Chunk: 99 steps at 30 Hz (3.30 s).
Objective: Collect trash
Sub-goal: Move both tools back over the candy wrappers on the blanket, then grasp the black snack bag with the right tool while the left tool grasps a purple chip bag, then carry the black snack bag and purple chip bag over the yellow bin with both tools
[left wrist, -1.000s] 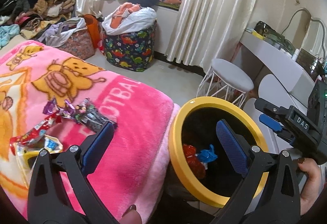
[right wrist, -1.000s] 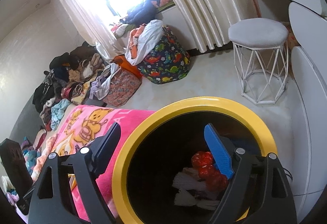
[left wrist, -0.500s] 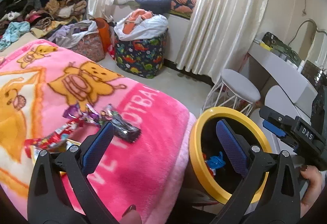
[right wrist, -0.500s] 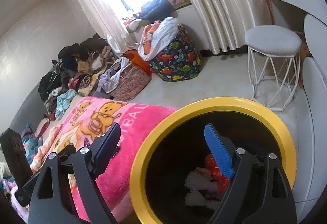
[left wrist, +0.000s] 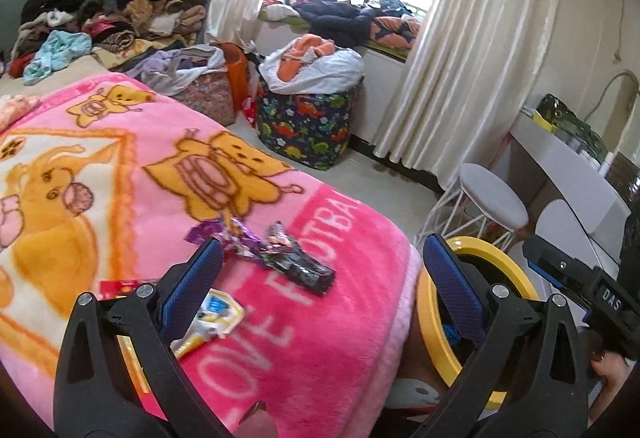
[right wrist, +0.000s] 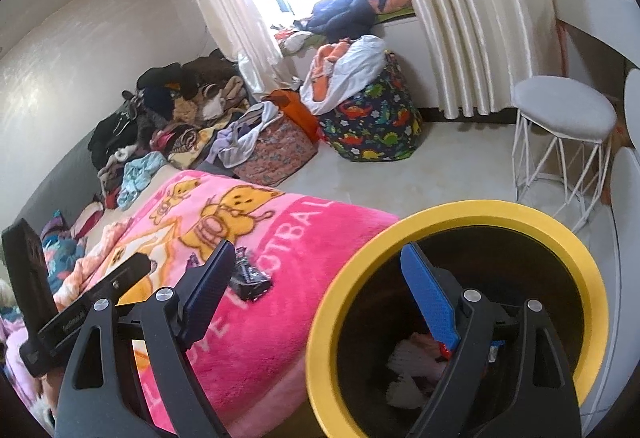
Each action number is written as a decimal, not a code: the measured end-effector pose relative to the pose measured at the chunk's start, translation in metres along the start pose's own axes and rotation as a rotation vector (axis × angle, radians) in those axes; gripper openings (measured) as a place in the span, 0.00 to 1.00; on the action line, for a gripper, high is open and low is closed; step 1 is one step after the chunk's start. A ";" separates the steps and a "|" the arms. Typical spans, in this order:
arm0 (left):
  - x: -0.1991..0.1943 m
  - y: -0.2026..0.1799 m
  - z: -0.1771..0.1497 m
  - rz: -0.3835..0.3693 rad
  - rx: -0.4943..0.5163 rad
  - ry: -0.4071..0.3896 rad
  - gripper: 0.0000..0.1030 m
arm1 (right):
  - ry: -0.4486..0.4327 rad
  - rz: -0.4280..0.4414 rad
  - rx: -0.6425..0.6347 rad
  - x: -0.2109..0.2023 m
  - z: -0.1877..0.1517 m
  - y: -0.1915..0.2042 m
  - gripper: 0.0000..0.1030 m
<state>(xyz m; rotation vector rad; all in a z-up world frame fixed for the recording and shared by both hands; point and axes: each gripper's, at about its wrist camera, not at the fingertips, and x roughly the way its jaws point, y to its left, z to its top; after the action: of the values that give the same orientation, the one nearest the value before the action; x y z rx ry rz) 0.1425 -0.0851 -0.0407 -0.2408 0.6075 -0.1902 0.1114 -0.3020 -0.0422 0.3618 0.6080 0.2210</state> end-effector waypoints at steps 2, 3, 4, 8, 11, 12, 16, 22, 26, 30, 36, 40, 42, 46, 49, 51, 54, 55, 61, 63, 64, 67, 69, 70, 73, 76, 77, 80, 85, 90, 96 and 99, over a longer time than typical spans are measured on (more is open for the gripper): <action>-0.003 0.006 0.001 0.008 -0.006 -0.005 0.89 | 0.004 0.005 -0.012 0.003 -0.001 0.006 0.80; -0.004 0.009 0.001 0.012 -0.008 -0.007 0.89 | 0.011 0.008 -0.024 0.005 -0.002 0.011 0.80; -0.005 0.014 0.002 0.017 -0.013 -0.010 0.89 | 0.014 0.011 -0.031 0.006 -0.002 0.015 0.80; -0.009 0.029 0.004 0.031 -0.044 -0.017 0.89 | 0.031 0.024 -0.071 0.013 -0.005 0.031 0.80; -0.013 0.041 0.005 0.042 -0.058 -0.021 0.89 | 0.047 0.036 -0.099 0.019 -0.008 0.043 0.80; -0.014 0.046 0.006 0.049 -0.062 -0.021 0.89 | 0.054 0.038 -0.110 0.022 -0.009 0.047 0.80; -0.016 0.061 0.008 0.066 -0.078 -0.026 0.89 | 0.077 0.055 -0.150 0.030 -0.013 0.065 0.80; -0.012 0.089 0.012 0.096 -0.118 -0.013 0.89 | 0.118 0.062 -0.206 0.045 -0.022 0.083 0.80; -0.008 0.105 0.017 0.099 -0.150 -0.005 0.89 | 0.156 0.061 -0.230 0.057 -0.028 0.094 0.80; -0.001 0.115 0.023 0.091 -0.156 0.016 0.89 | 0.190 0.055 -0.258 0.072 -0.032 0.103 0.80; 0.025 0.123 0.028 0.049 -0.172 0.103 0.89 | 0.255 0.019 -0.298 0.102 -0.036 0.109 0.80; 0.044 0.122 0.030 0.028 -0.176 0.163 0.89 | 0.296 0.020 -0.295 0.121 -0.039 0.110 0.79; 0.055 0.122 0.031 0.025 -0.172 0.190 0.89 | 0.310 0.021 -0.290 0.130 -0.039 0.110 0.78; 0.074 0.124 0.031 -0.009 -0.198 0.239 0.86 | 0.347 0.010 -0.269 0.147 -0.037 0.110 0.74; 0.087 0.126 0.030 -0.025 -0.220 0.286 0.86 | 0.382 -0.006 -0.248 0.161 -0.037 0.107 0.72; 0.095 0.127 0.030 -0.021 -0.223 0.305 0.86 | 0.400 -0.017 -0.254 0.171 -0.037 0.107 0.72; 0.105 0.129 0.028 -0.019 -0.238 0.335 0.84 | 0.423 -0.017 -0.271 0.181 -0.040 0.108 0.71; 0.108 0.130 0.027 -0.029 -0.252 0.345 0.84 | 0.432 -0.012 -0.269 0.185 -0.041 0.107 0.68; 0.123 0.135 0.021 -0.028 -0.301 0.389 0.79 | 0.463 -0.011 -0.285 0.196 -0.050 0.101 0.50; 0.124 0.135 0.021 -0.028 -0.306 0.392 0.77 | 0.457 -0.020 -0.303 0.196 -0.052 0.101 0.44; 0.125 0.134 0.021 -0.023 -0.304 0.392 0.76 | 0.450 -0.021 -0.311 0.195 -0.053 0.101 0.39; 0.127 0.132 0.021 -0.010 -0.307 0.399 0.73 | 0.437 0.002 -0.301 0.193 -0.052 0.098 0.19; 0.129 0.131 0.021 -0.004 -0.304 0.402 0.70 | 0.432 0.020 -0.295 0.191 -0.051 0.096 0.11; 0.130 0.131 0.021 -0.003 -0.303 0.403 0.68 | 0.431 0.029 -0.294 0.190 -0.050 0.096 0.10; 0.132 0.130 0.022 -0.003 -0.305 0.406 0.59 | 0.425 0.064 -0.279 0.184 -0.049 0.096 0.10; 0.131 0.131 0.021 -0.009 -0.313 0.407 0.41 | 0.415 0.084 -0.277 0.177 -0.049 0.099 0.10; 0.131 0.132 0.020 -0.017 -0.320 0.409 0.39 | 0.411 0.092 -0.272 0.174 -0.049 0.099 0.10; 0.126 0.134 0.018 -0.033 -0.333 0.396 0.38 | 0.402 0.106 -0.261 0.168 -0.048 0.099 0.10; 0.107 0.135 0.016 -0.045 -0.352 0.337 0.37 | 0.386 0.129 -0.242 0.159 -0.048 0.097 0.10; 0.081 0.130 0.024 -0.042 -0.342 0.251 0.37 | 0.350 0.141 -0.237 0.143 -0.047 0.093 0.10; 0.055 0.123 0.038 -0.048 -0.313 0.171 0.37 | 0.319 0.150 -0.232 0.128 -0.046 0.091 0.10; 0.044 0.117 0.045 -0.043 -0.283 0.145 0.37 | 0.309 0.153 -0.231 0.120 -0.047 0.090 0.10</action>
<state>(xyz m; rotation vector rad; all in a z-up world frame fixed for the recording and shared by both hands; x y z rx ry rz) 0.2164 0.0235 -0.0612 -0.5171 0.7737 -0.1634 0.1709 -0.1704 -0.1047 0.1502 0.8505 0.4951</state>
